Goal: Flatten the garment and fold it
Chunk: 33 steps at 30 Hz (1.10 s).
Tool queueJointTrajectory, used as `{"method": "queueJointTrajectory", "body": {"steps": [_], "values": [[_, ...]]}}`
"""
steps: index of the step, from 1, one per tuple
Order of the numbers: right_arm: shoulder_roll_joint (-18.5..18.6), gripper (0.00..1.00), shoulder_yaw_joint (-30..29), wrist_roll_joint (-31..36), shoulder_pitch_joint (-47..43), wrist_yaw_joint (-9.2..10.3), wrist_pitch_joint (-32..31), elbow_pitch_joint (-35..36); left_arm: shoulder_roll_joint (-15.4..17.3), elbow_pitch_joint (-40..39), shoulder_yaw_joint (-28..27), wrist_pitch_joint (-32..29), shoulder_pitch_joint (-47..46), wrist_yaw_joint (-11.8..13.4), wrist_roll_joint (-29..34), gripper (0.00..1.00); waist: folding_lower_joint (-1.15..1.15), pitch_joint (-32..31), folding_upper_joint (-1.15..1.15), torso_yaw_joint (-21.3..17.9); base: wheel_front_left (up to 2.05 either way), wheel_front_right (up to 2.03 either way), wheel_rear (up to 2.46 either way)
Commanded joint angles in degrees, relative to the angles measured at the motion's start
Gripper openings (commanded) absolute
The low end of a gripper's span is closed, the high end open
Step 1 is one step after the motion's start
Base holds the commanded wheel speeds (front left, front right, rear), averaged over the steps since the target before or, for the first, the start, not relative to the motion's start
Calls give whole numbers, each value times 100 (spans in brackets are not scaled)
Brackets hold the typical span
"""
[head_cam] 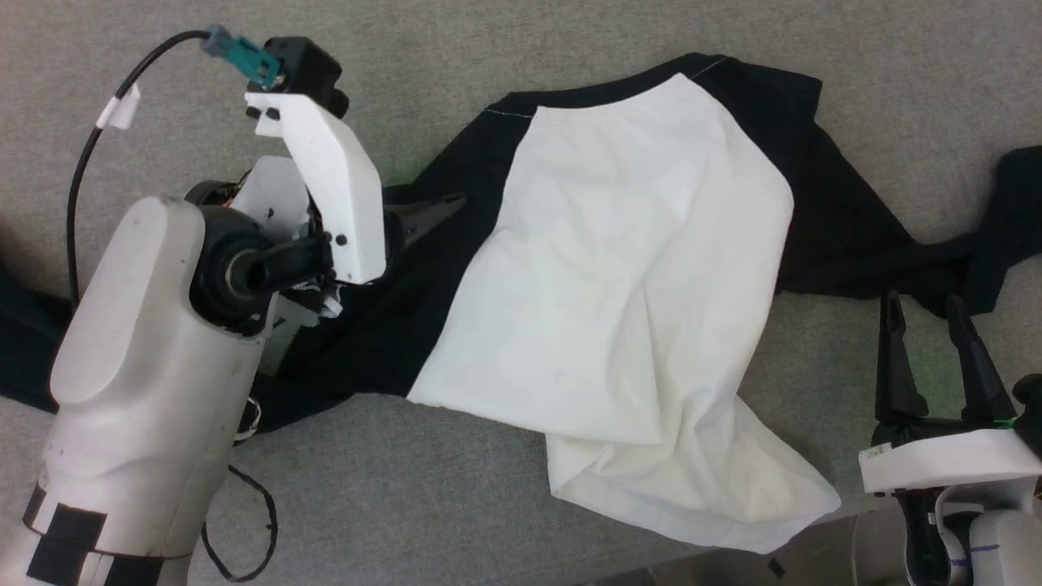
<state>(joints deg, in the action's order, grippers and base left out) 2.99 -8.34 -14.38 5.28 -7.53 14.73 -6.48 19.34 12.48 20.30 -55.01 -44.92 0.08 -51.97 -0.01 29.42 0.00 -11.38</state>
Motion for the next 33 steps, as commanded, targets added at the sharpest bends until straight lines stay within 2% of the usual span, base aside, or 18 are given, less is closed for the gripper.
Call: {"method": "queueJointTrajectory", "body": {"steps": [1, 3, 4, 9, 18, 27, 30, 33], "values": [[-12, 100, -8, 33, 72, 4, 27, 10, 8, 217, 52, 21, 276, 2, 41, 100, 1, 24, 0, -33, 0, 0, 0], [-12, 100, -28, 39, 61, 4, 27, 23, -7, 269, 20, 191, 291, -119, 27, 99, 1, 40, 0, -68, 0, 0, 0], [-12, 100, -43, 40, 54, 4, 27, 29, -12, 294, 4, 273, 303, -205, 6, 0, 1, 43, 0, -84, 0, 0, 0], [-12, 100, -143, 67, 50, 4, 27, 34, 15, 370, -36, 420, 338, -439, -120, 0, 1, 33, 0, -121, 0, 0, 0], [-12, 100, -226, 230, 106, 4, 27, 120, -76, 299, -198, 852, 348, -632, -382, 0, 1, -152, 0, 33, 0, 0, 0], [-12, 100, -230, 859, 592, 4, 27, 567, 271, -34, -38, 1192, 624, -739, -350, 0, 1, -466, 0, 345, 0, 0, 0], [-12, 100, -102, 993, 914, 4, -169, 645, 359, -90, -43, 1231, 756, -744, -422, 0, 1, -574, 0, 452, 0, 0, 0], [-12, 100, 57, 1007, 1276, 4, -645, 771, 426, -137, -42, 1215, 879, -747, -512, 0, 1, -662, 0, 558, 0, 0, 0]]}}
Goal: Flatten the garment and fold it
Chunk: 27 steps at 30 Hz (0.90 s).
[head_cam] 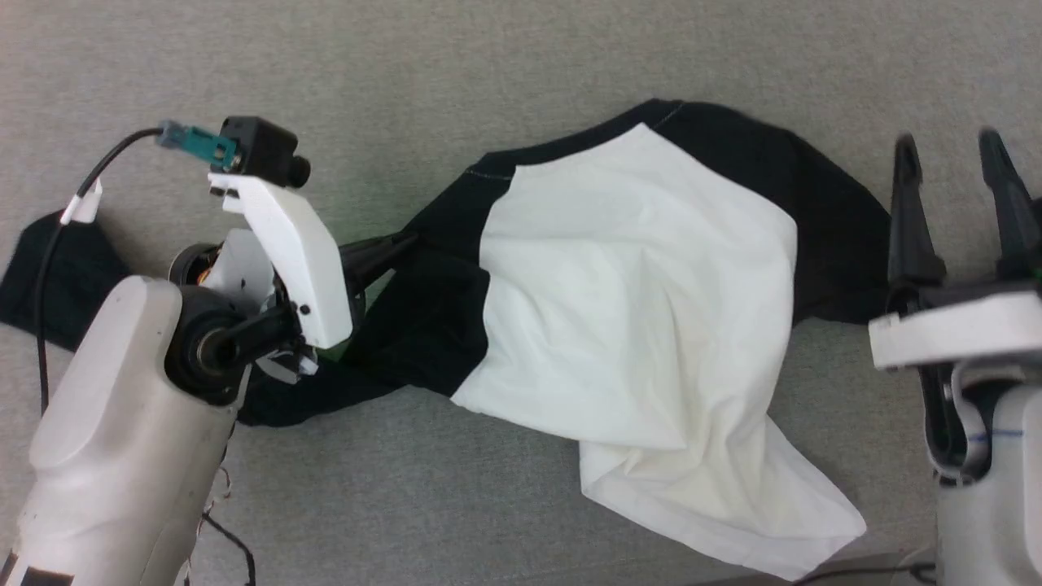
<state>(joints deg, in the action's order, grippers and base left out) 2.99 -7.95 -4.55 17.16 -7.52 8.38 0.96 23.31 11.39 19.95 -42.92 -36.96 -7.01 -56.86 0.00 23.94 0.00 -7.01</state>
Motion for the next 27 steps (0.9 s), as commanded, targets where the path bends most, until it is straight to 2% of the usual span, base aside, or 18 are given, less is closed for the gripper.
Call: {"method": "queueJointTrajectory", "body": {"steps": [1, 3, 6, 12, 15, 19, 27], "values": [[-12, 100, 61, 16, 202, 3, -200, 74, 51, -46, -18, 2, 119, -38, -53, 0, 0, -137, 0, 152, 0, 0, 0], [67, 100, 170, -24, 429, 3, -620, 135, 83, -81, -42, -17, 185, -38, -115, 0, 0, -175, 0, 218, 0, 0, 0], [394, 100, 494, -205, 761, 3, -1398, 88, 118, -138, -90, -8, 252, -29, -172, 0, 0, -198, 0, 290, 0, 0, 0], [1355, 100, 1335, -958, 1474, 3, -3632, -364, 80, -234, -100, -14, 253, -5, -237, 0, 0, -123, 0, 385, 0, 0, 0], [1804, 100, 1800, -1393, 1869, 3, -4453, -495, 29, -269, -87, 3, 151, -3, -237, 0, 0, -1, 0, 427, 0, 0, 0], [2088, 100, 2247, -1892, 2307, 3, -5131, -670, -22, -278, -35, -9, -22, -7, -220, 0, 0, 202, 0, 481, 0, 0, 0], [2463, 100, 2958, -2126, 2829, 3, -5765, -1106, -171, -166, 110, -40, -407, -20, -215, 0, 0, 484, 0, 637, 0, 0, 0]]}}
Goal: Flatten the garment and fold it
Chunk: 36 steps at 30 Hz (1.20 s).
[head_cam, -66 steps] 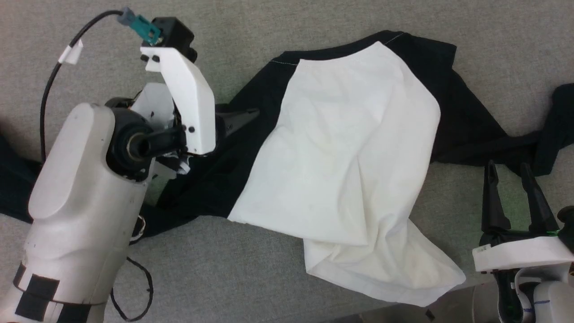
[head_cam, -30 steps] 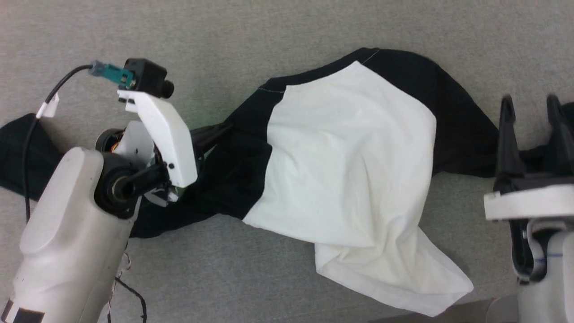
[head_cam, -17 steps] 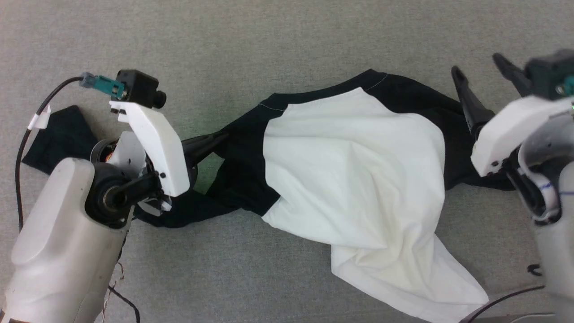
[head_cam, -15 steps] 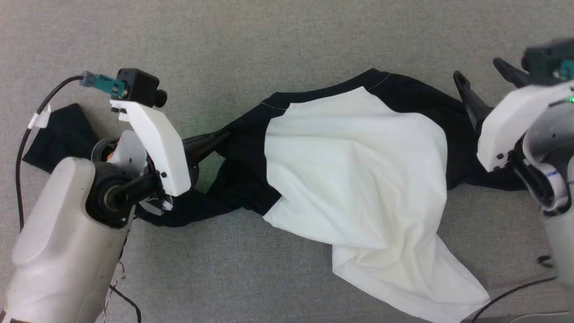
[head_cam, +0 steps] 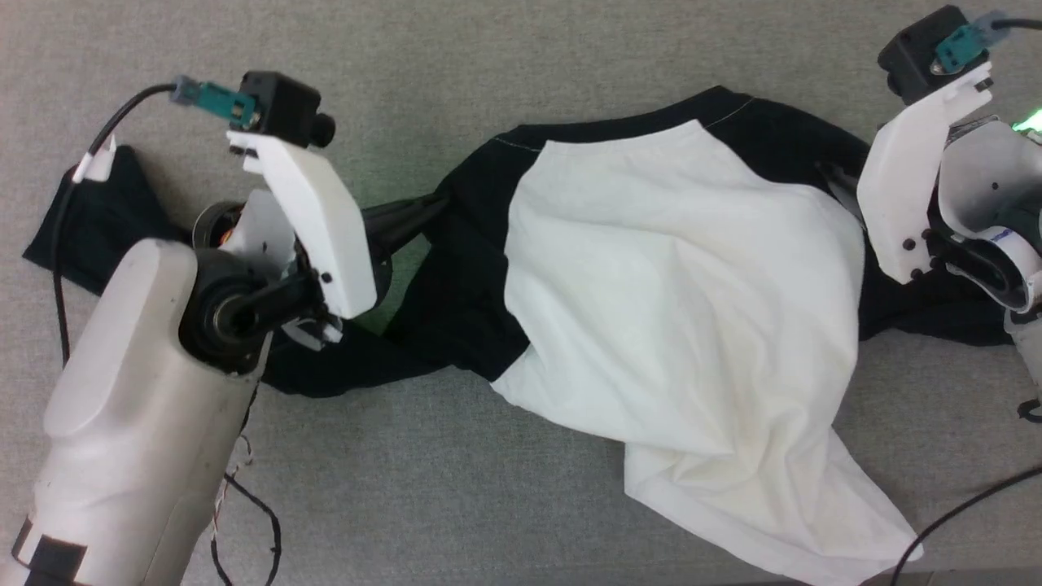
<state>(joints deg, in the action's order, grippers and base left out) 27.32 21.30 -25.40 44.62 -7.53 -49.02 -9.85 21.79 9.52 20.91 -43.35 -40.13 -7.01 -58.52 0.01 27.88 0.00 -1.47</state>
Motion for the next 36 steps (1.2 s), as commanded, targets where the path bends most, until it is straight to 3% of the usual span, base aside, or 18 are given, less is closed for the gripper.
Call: {"method": "queueJointTrajectory", "body": {"steps": [1, 13, 15, 22, 36], "values": [[62, 100, 86, -59, 119, 4, -45, -76, -38, 40, 30, 6, -139, -22, -52, 0, -1, 121, 0, 106, 0, 0, 0], [-15, 98, 102, -229, 324, 4, -44, -732, -138, 241, 252, 79, -585, -41, -65, 0, -1, 494, 0, 316, 0, 0, 0], [-42, 0, 145, -282, 337, 4, -135, -794, -132, 276, 275, 100, -630, -42, -71, 0, -1, 520, 0, 327, 0, 0, 0], [114, 0, 425, -488, 457, 4, -73, -652, -110, 395, 238, 213, -780, -44, -128, 0, -1, 554, 0, 326, 0, 0, 0], [-169, 0, 391, -570, 648, 4, 650, -923, -55, 544, 255, 634, -887, -46, -87, 0, -1, 296, 0, 262, 0, 0, 0]]}}
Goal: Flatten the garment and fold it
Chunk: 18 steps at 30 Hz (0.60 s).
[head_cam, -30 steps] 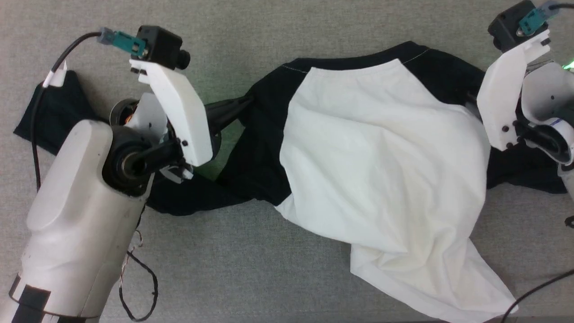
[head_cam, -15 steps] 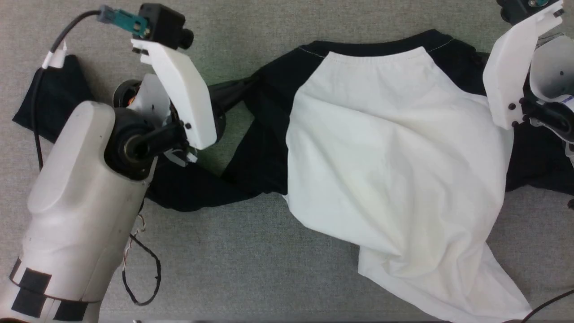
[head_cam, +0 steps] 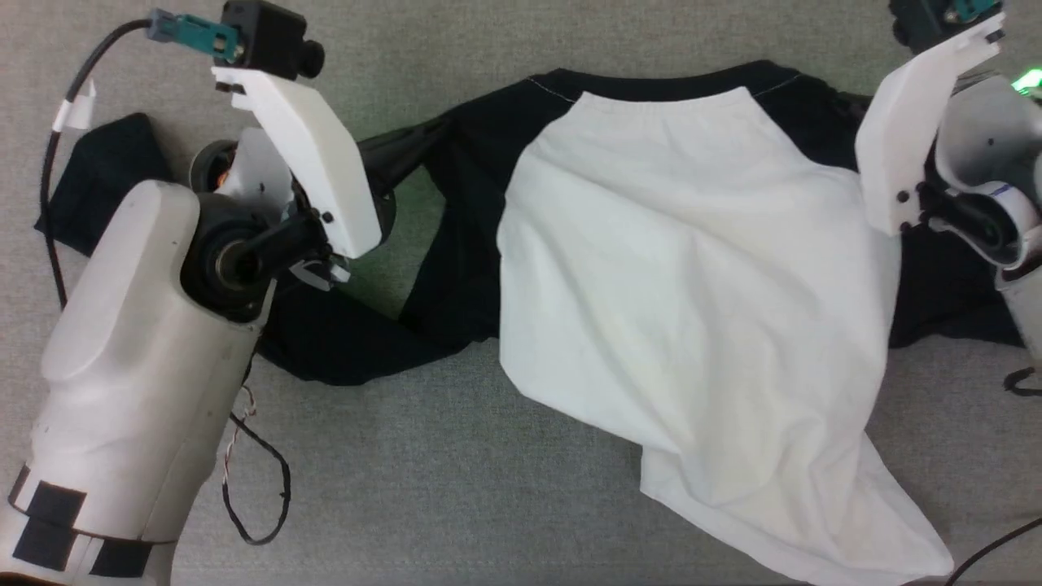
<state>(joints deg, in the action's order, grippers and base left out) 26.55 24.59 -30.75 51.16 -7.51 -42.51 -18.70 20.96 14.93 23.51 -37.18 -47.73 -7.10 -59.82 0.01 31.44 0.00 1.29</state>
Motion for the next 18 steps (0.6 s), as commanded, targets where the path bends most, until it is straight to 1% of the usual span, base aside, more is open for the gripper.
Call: {"method": "queueJointTrajectory", "body": {"steps": [1, 8, 12, 18], "values": [[-109, 0, 90, -37, 25, 2, 73, -32, 40, -10, 4, 77, -135, -37, 53, 0, -1, -103, 0, -21, 0, 0, 0], [-269, 0, 283, -106, 227, 2, 668, -70, 152, -99, 184, 548, -190, -38, 200, 0, -1, -425, 0, -55, 0, 0, 0], [-331, 0, 464, -144, 287, 2, 1007, -163, 225, -59, 363, 747, -192, -38, 273, 0, -1, -773, 0, -73, 0, 0, 0], [-391, 0, 556, -94, 336, 2, 1659, -466, 296, 47, 520, 1104, -173, -38, 315, 0, -1, -1363, 0, -85, 0, 0, 0]]}}
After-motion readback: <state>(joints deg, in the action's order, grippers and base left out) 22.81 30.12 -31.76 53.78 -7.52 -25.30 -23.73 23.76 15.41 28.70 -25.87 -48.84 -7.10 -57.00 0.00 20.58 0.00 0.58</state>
